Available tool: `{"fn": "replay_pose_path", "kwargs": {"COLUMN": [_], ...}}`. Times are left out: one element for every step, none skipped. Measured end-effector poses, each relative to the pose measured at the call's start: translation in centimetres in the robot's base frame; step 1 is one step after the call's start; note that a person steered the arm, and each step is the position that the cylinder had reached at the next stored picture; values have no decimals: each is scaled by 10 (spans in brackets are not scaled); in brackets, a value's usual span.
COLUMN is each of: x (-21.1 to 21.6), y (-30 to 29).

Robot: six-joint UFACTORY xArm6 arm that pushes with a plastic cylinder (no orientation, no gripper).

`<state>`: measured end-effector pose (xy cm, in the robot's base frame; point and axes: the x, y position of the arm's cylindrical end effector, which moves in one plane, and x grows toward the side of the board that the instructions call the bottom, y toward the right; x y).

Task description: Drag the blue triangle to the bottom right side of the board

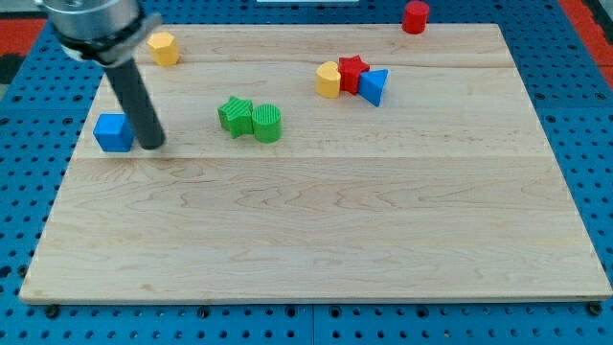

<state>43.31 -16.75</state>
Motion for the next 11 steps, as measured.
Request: {"fn": "replay_pose_path", "kwargs": {"x": [65, 59, -19, -73, -137, -138, -98, -82, -47, -37, -85], "y": [77, 195, 272, 337, 306, 258, 245, 280, 340, 317, 325]}}
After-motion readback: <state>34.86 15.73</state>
